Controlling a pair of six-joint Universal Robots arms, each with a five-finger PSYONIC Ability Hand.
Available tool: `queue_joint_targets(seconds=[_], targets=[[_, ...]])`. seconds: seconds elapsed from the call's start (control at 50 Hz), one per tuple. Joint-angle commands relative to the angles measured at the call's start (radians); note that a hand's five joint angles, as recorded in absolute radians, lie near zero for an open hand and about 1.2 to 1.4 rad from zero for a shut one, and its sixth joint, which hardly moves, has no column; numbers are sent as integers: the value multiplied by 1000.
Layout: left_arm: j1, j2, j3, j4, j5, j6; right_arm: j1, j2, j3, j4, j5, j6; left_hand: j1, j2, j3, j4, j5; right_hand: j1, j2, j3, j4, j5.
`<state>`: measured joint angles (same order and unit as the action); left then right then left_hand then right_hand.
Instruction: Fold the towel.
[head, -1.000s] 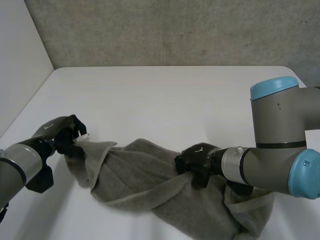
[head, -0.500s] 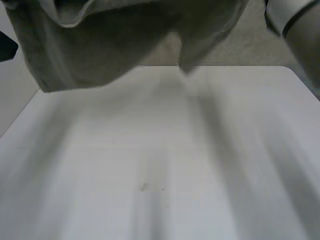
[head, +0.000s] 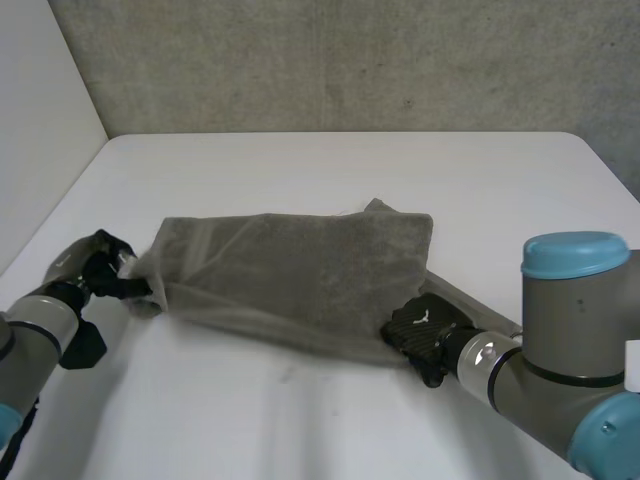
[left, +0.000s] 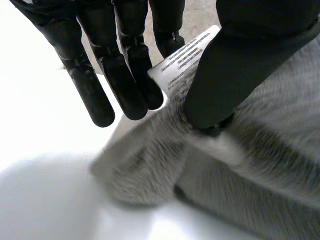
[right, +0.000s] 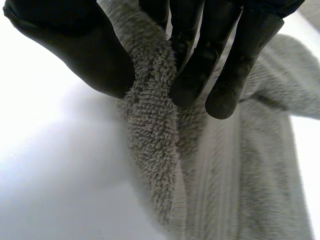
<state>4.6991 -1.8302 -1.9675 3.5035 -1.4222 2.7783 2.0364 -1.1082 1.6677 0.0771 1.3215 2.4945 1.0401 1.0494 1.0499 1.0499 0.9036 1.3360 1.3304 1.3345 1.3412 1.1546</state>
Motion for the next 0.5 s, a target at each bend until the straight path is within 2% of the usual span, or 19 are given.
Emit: queue_joint_targets(seconds=[0.02,0.06,0.08,0.12,0.14,0.16,0.18,0.22,0.24,0.28,0.34,0.38,0.5], targets=[[26,69,6,-1,0,92,-30,-82,26,-33,-2,35,-363,-372,-373,-373,-401,60,66,62,55,67],[29,106,-2,3,28,124,-36,-96,35,-54,-2,58,-655,-664,-665,-665,-693,60,66,62,55,67],[29,106,-2,3,28,124,-39,-114,44,-74,-2,88,-656,-666,-666,-666,-694,60,66,62,55,67],[29,138,-14,5,109,164,-42,-134,52,-89,-2,116,-808,-818,-818,-818,-846,60,66,62,55,67],[29,138,-14,5,109,164,-45,-151,58,-100,-2,145,-809,-818,-819,-819,-847,60,66,62,55,67],[32,164,-27,6,165,185,-47,-163,64,-105,-2,174,-821,-830,-830,-830,-859,60,66,62,55,67],[32,164,-27,6,166,185,-47,-163,64,-105,-2,175,-821,-830,-831,-831,-859,60,66,62,55,67],[50,221,-68,9,285,245,-47,-170,66,-108,-2,202,-821,-830,-831,-831,-859,60,66,62,55,67],[50,221,-68,9,286,245,-47,-176,67,-108,-2,228,-821,-830,-831,-831,-859,60,66,62,55,67],[72,273,-117,15,398,323,-47,-177,69,-108,-4,248,-809,-818,-819,-819,-847,60,66,62,55,67],[73,296,-145,20,450,371,-45,-177,70,-108,-5,268,-806,-815,-816,-816,-844,60,66,62,55,67],[75,330,-195,23,523,464,-45,-177,73,-108,-7,268,-800,-809,-810,-810,-838,60,66,62,55,67],[50,324,-220,20,546,599,-39,-177,81,-108,-10,264,-733,-742,-743,-743,-771,60,66,62,55,67]])
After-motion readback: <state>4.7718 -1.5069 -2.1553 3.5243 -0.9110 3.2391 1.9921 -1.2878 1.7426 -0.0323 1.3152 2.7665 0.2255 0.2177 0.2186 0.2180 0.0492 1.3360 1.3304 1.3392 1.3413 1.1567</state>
